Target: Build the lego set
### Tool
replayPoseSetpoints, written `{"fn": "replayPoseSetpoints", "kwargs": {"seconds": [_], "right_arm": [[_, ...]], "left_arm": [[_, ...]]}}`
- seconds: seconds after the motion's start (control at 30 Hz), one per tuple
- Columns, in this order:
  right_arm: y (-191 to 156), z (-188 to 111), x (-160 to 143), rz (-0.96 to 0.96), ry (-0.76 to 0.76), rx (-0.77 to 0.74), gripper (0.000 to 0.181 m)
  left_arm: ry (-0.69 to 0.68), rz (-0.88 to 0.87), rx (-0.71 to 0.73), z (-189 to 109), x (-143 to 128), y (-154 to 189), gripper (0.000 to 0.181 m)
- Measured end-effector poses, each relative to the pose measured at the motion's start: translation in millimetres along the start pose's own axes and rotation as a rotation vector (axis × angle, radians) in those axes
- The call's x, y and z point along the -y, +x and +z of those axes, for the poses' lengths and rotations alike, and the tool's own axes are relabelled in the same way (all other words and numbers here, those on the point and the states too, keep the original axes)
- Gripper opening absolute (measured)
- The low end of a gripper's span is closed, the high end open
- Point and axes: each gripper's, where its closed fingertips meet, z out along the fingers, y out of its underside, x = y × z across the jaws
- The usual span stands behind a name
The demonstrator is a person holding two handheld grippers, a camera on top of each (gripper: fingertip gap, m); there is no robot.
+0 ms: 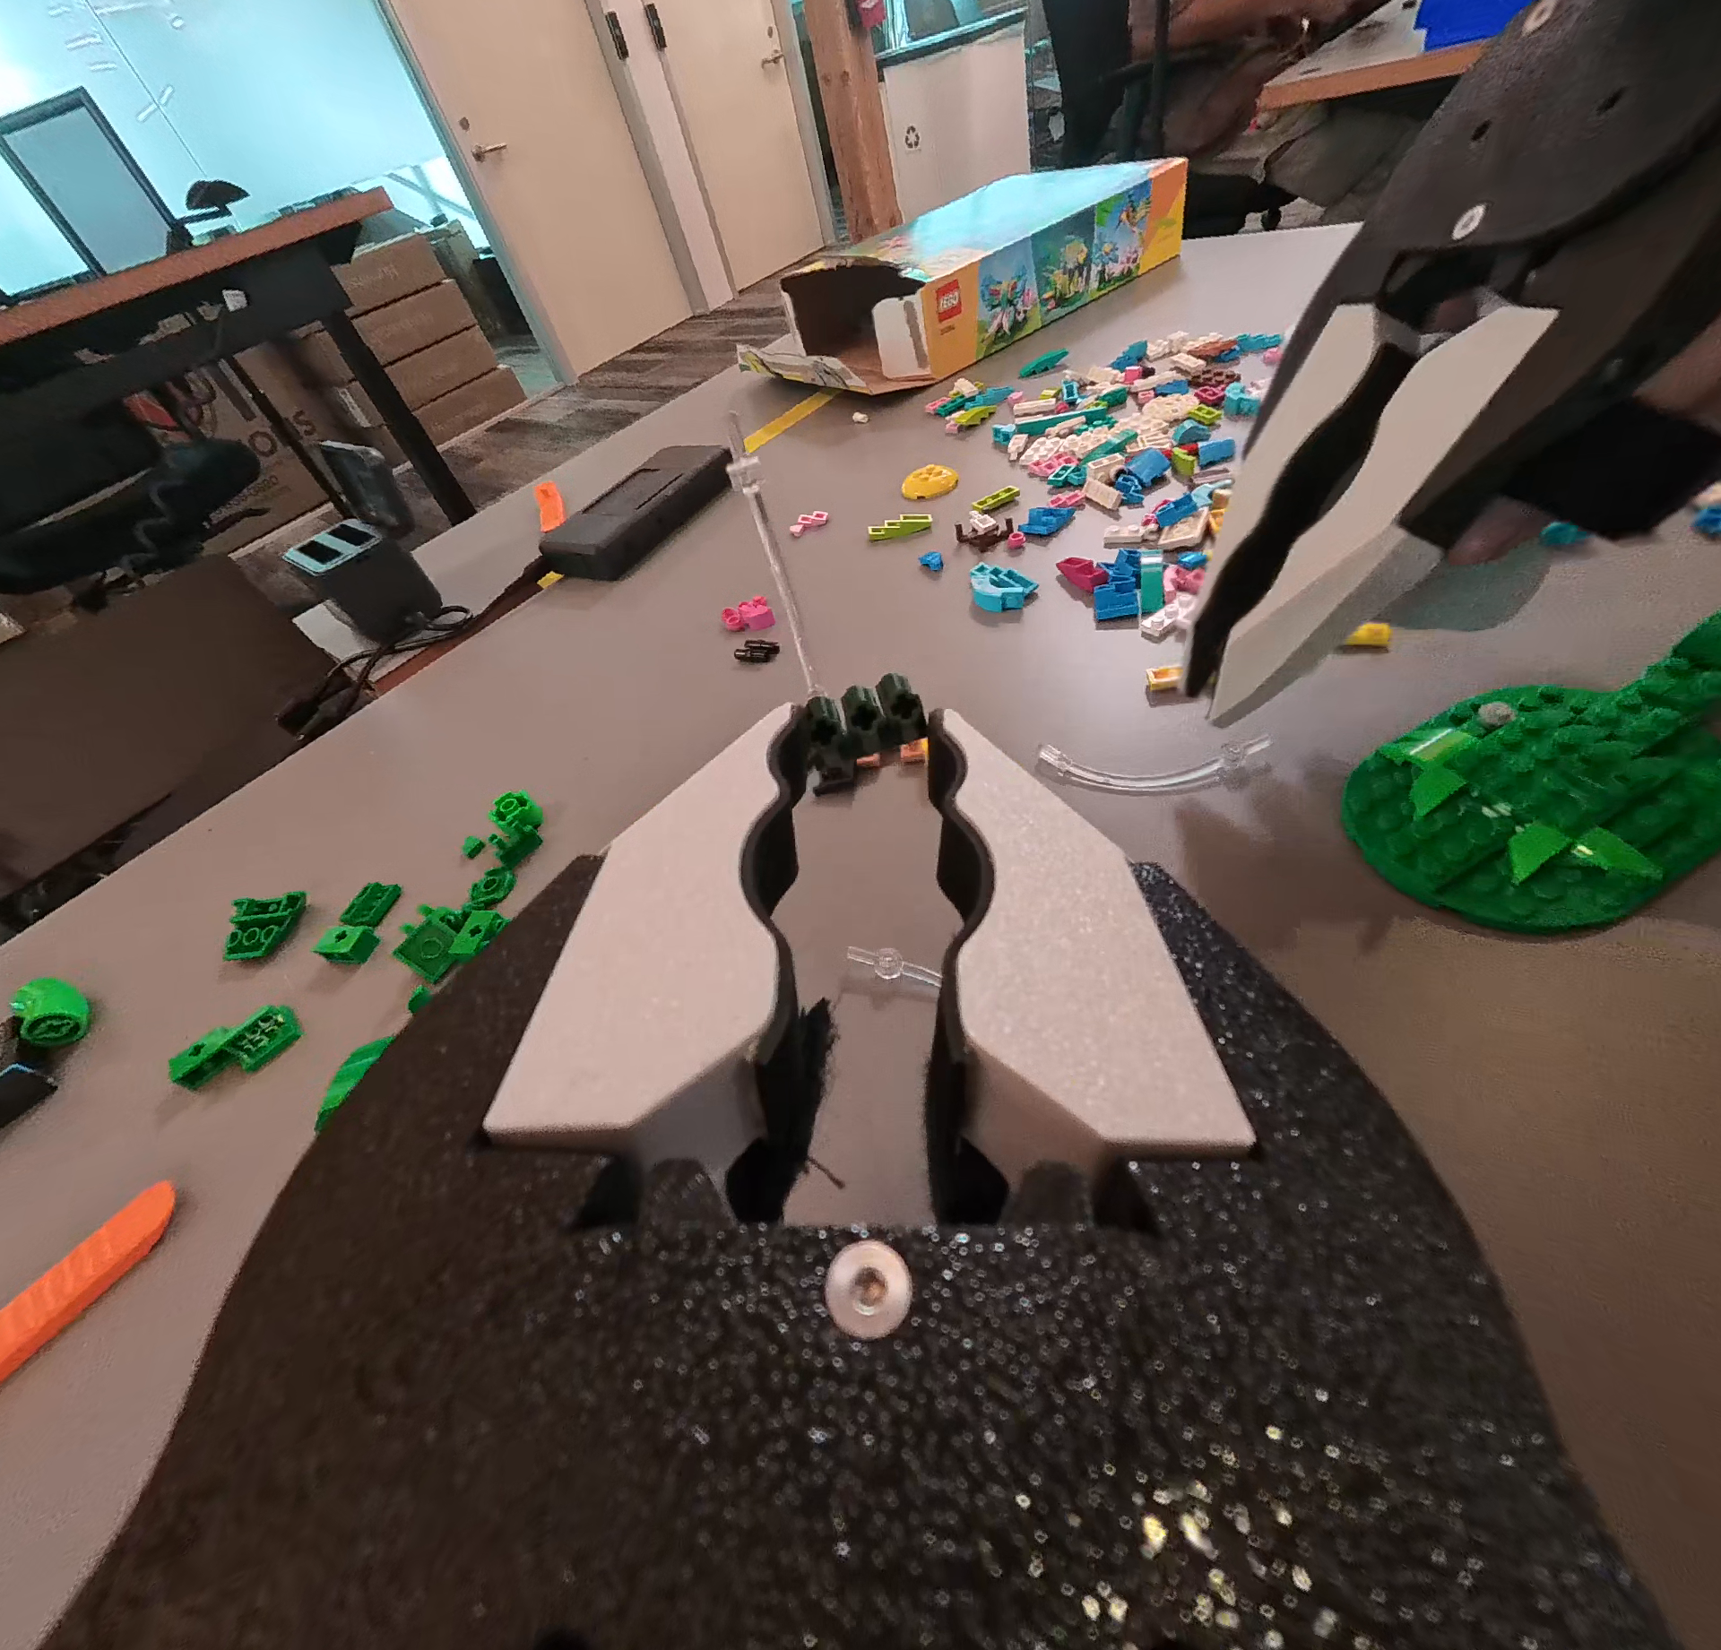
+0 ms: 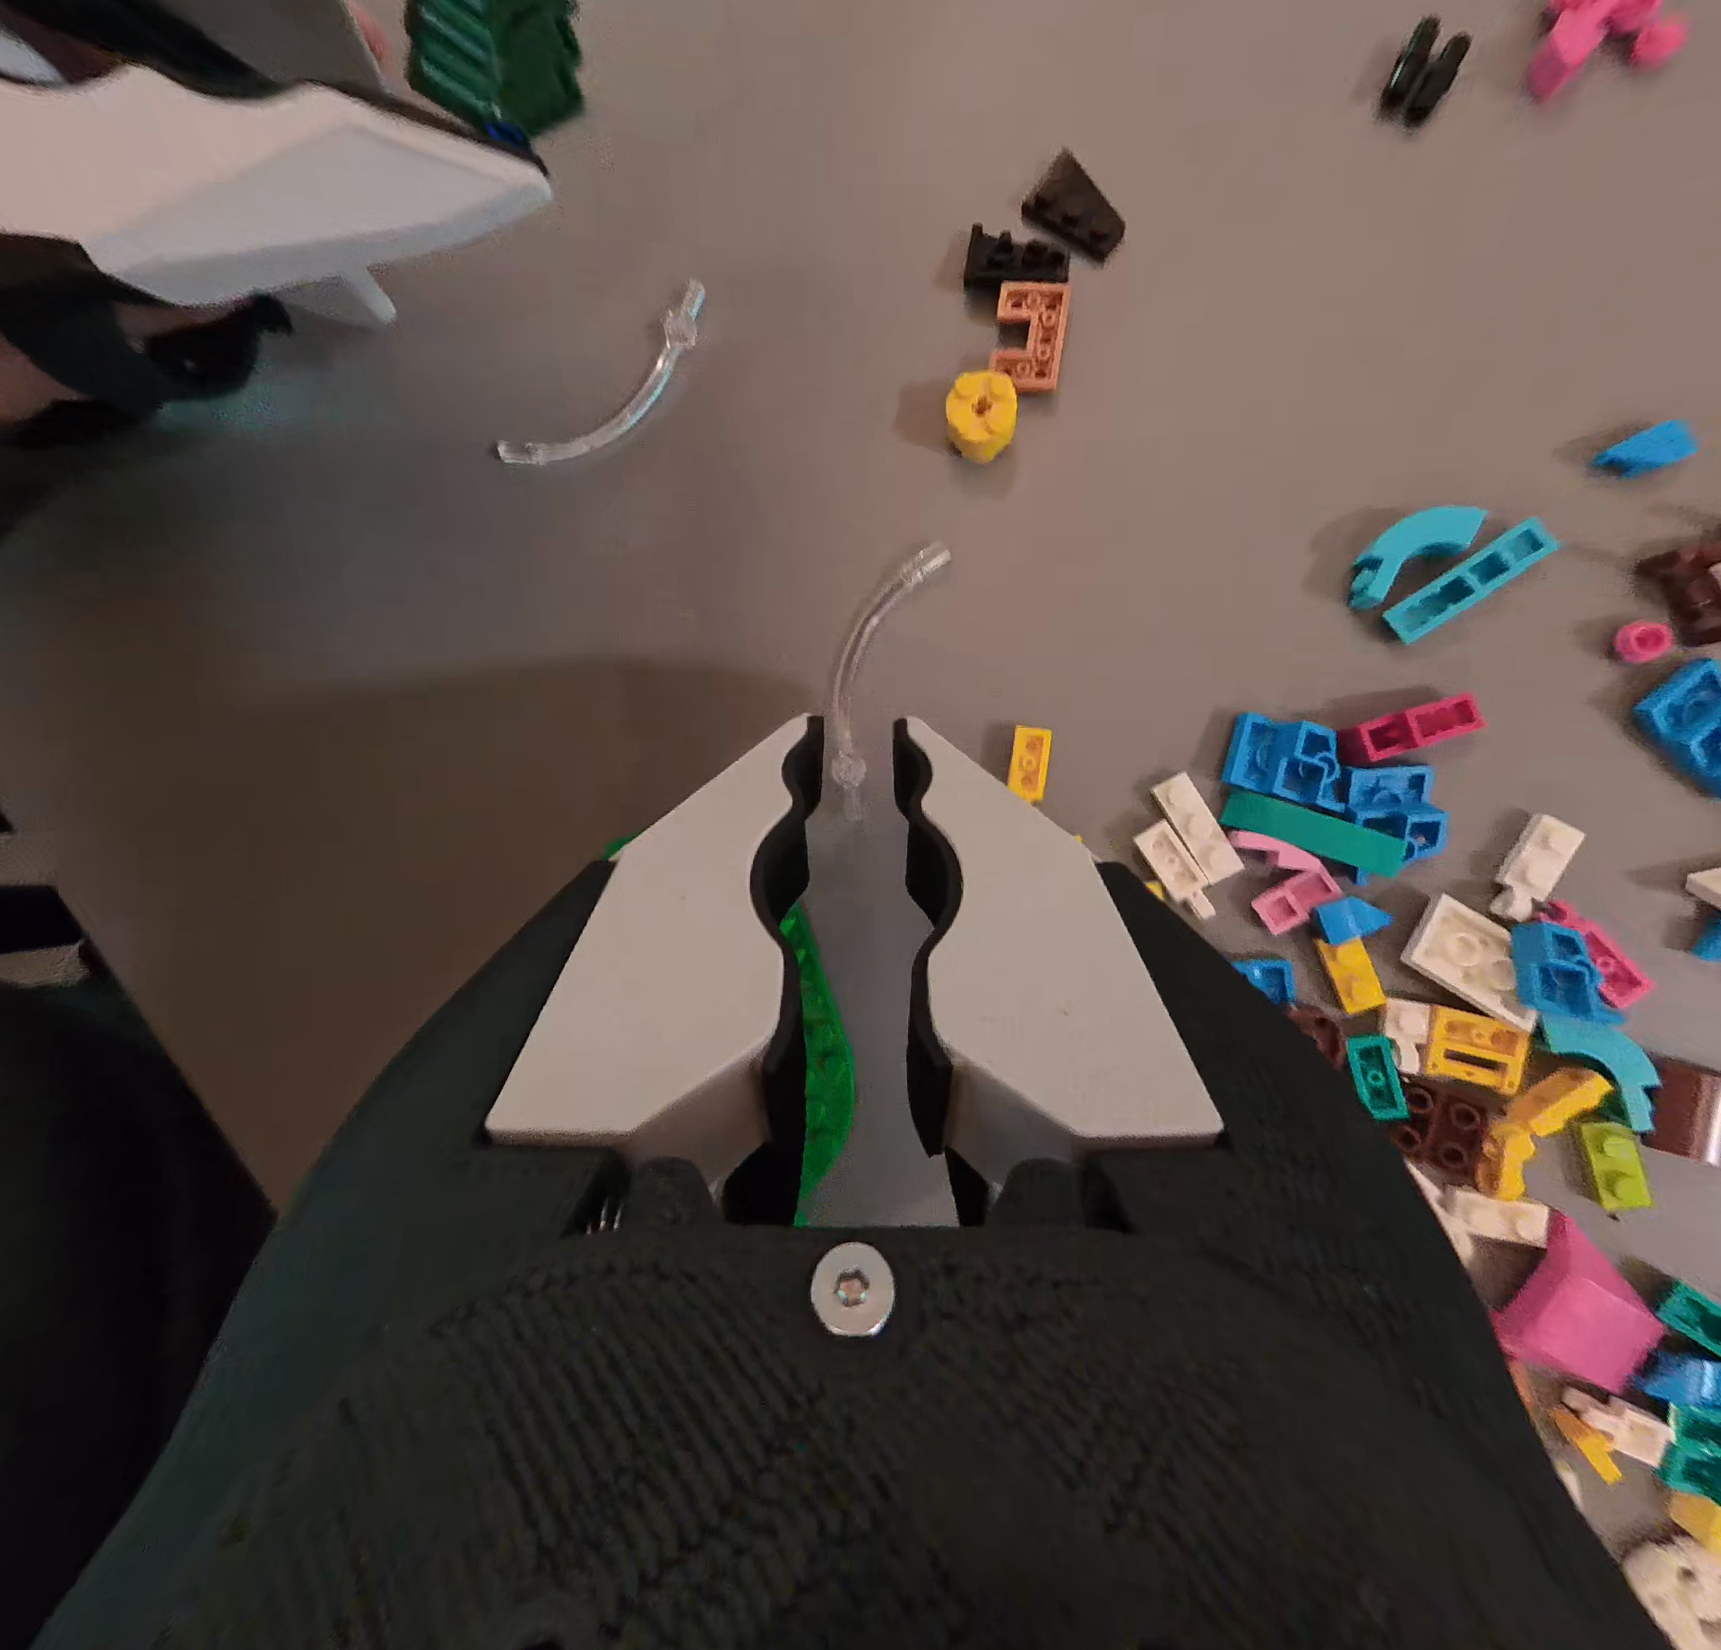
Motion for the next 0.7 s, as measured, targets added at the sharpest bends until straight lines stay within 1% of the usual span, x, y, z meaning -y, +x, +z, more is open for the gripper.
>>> {"fn": "replayPoseSetpoints", "kwargs": {"seconds": [0.17,0.27,0.3,0.37,0.43,0.47,0.5,0.57,0.63,0.7], "right_arm": [[-3.8,-0.9,-16.3,-0.019,-0.107,0.075,0.014],[-1.6,4.8,-23.9,-0.032,-0.156,0.053,0.014],[-3.9,6.8,-23.8,-0.03,-0.156,0.062,0.011],[-13.7,10.4,-20.6,-0.014,-0.144,0.11,0.013],[-32.2,14.4,-15.7,-0.015,-0.12,0.205,0.014],[-36.6,15.5,-12.2,-0.025,-0.102,0.226,0.015],[-34.7,15.3,-7.1,-0.053,-0.073,0.216,0.016],[-20.0,10.6,8.8,-0.145,0.023,0.152,0.017],[-8.0,3.4,24.0,-0.302,0.125,0.108,0.018],[2.8,1.5,31.1,-0.49,0.162,0.045,0.02]], "left_arm": [[0.019,-0.039,-0.006,-2.2,3.1,-3.2,0.023],[0.019,-0.038,-0.005,-2.2,3.0,-3.7,0.024],[0.019,-0.039,-0.006,-2.3,3.1,-3.5,0.023],[0.02,-0.036,-0.006,-2.3,3.2,-3.4,0.024],[0.02,-0.037,-0.007,-2.3,3.2,-3.2,0.023],[0.02,-0.036,-0.007,-2.2,3.1,-3.3,0.023],[0.019,-0.036,-0.006,-2.3,2.9,-3.5,0.024],[0.02,-0.038,-0.008,-2.4,2.9,-3.8,0.024],[0.026,-0.039,-0.015,-2.9,4.0,-3.4,0.023],[0.038,-0.036,-0.029,-3.7,6.5,-1.6,0.023]]}}
